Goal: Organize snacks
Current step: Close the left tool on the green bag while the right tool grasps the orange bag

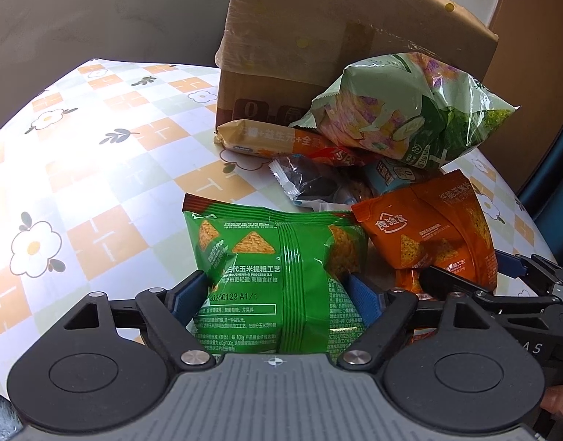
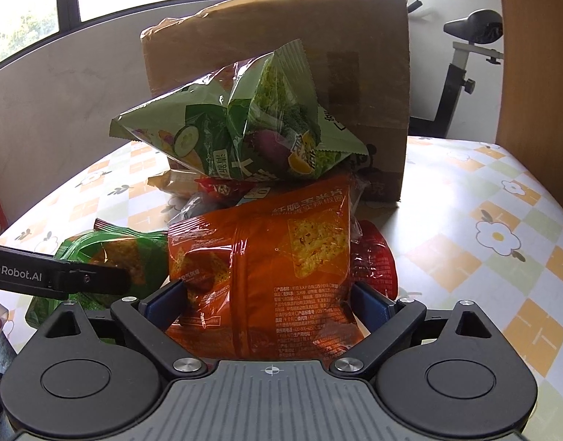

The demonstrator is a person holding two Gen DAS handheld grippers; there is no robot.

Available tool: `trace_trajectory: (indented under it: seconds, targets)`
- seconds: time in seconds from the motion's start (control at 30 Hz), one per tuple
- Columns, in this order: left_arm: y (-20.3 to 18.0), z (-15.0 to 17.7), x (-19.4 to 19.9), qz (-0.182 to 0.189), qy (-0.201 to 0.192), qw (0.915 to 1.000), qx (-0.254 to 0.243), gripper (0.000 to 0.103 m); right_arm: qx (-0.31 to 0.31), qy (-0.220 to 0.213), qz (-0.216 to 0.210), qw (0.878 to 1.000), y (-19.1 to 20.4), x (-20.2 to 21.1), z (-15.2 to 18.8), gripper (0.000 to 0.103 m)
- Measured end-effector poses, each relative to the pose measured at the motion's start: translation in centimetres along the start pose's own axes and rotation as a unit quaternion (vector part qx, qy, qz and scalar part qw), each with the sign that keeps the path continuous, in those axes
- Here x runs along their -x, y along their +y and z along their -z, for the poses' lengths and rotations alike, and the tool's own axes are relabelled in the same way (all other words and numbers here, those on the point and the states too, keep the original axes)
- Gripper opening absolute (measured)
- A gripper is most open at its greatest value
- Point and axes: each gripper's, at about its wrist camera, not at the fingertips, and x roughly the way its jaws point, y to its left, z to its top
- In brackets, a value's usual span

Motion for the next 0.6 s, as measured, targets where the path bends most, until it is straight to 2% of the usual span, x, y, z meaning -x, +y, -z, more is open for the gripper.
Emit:
trace_trajectory:
  seconds: [0.1,0.53,0.6]
  targets:
    - [0.09,-0.02,-0.21,0.001,0.004,1.0000,0.003,0.087,-0.016,0.003,-0.001,1.000,-0.62,-0.08,0.10,0.085]
    - [-0.04,-0.01,-0.57,0.002,0.008,1.0000,0.001,0.087,-0.031,0.003,-0.007,0.999,-1.05,-0.06,0.12,0.082]
    - [-0.10,0.06,-0.38,0.002,0.004,1.0000,0.002,0.085,-0.028,0.001,-0.008,1.000,-1.00,0.10,0.09,0.078]
